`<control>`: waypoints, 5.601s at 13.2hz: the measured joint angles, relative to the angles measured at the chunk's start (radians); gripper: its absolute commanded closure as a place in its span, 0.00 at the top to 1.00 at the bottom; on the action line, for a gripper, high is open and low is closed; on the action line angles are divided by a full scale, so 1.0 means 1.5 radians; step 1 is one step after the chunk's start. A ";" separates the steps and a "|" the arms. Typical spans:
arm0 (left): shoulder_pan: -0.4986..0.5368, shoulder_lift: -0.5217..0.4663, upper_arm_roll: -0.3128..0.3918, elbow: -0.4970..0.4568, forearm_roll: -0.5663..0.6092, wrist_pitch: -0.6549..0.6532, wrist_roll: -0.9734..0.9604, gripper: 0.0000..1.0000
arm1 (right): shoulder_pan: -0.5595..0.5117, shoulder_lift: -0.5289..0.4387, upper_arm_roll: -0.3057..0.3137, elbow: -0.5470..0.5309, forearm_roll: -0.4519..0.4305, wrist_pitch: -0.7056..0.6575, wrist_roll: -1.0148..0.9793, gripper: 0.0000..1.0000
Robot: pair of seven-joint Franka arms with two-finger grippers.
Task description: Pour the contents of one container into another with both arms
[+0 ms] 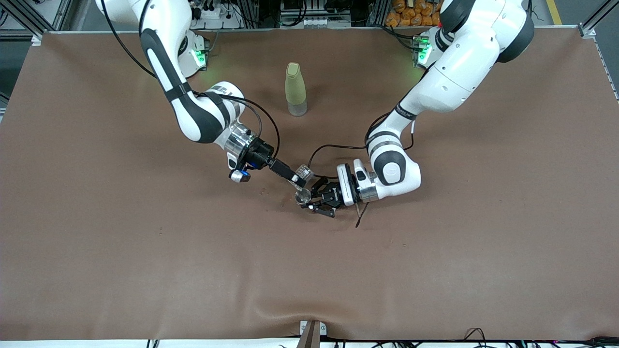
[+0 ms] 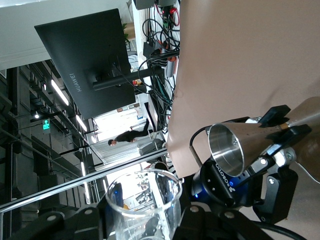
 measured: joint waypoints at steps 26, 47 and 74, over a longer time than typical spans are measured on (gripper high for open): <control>0.547 -0.141 0.000 -0.156 0.395 -0.321 -0.059 0.00 | -0.594 0.146 -0.014 0.112 -0.880 -0.560 -0.640 0.19; 0.662 -0.040 0.019 -0.178 0.469 -0.366 -0.059 0.13 | -0.770 0.371 -0.011 0.295 -0.994 -0.708 -1.067 1.00; 0.686 -0.251 -0.027 0.016 0.845 -0.380 -0.692 1.00 | -0.549 -0.067 0.007 0.391 -1.355 -0.612 0.138 1.00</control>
